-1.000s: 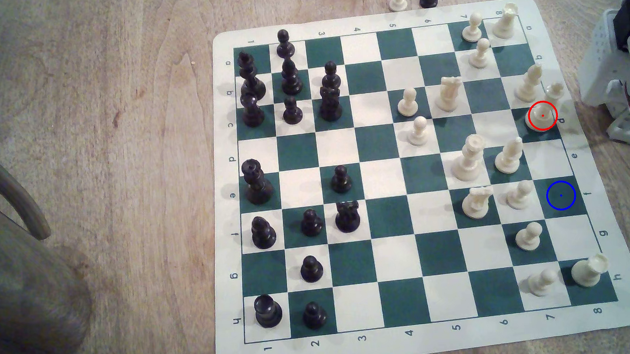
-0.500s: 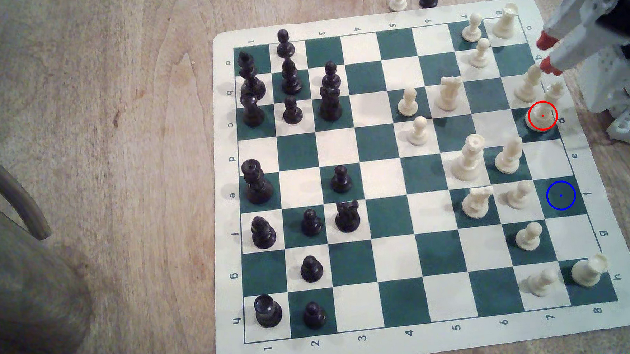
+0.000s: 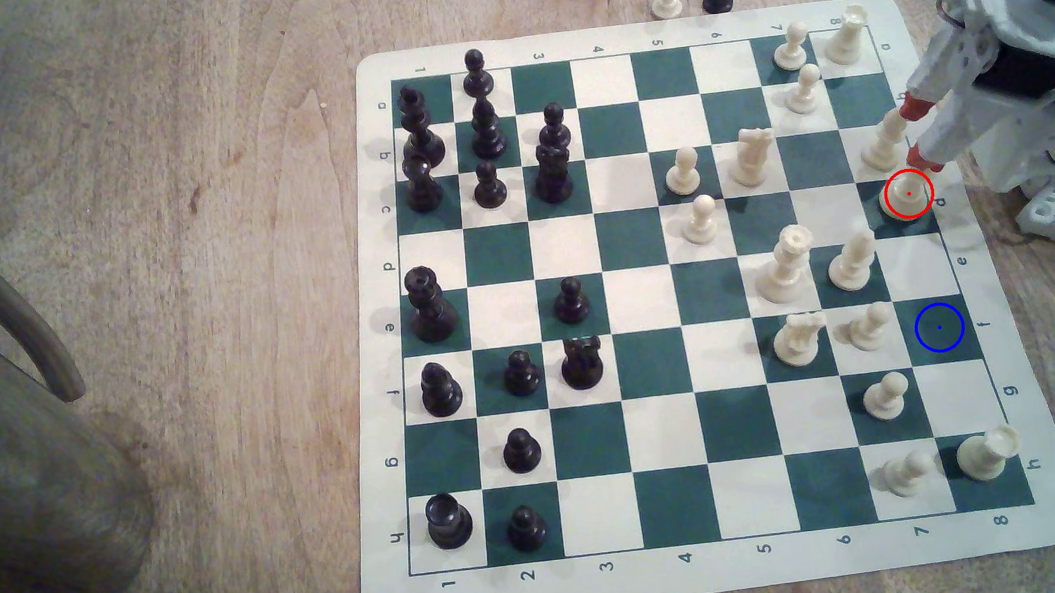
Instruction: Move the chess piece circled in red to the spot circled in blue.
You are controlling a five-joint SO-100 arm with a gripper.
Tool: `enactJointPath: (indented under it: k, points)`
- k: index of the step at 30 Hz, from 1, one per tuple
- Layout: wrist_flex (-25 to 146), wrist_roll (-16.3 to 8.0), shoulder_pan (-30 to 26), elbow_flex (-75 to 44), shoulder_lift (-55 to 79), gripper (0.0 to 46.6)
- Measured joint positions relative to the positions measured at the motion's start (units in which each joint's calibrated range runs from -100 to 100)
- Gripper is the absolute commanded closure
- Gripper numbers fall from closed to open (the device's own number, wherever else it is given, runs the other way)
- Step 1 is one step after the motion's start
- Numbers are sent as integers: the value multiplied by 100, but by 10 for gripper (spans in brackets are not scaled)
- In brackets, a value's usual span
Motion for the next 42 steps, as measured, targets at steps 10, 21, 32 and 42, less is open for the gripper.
enactJointPath:
  k: [10,21,32,42]
  points:
    - [0,112,88,181,293,317]
    - [0,142,52,181,804,325]
    - [-96,142,22,271,1081,363]
    - [-96,142,-88,271,1131,464]
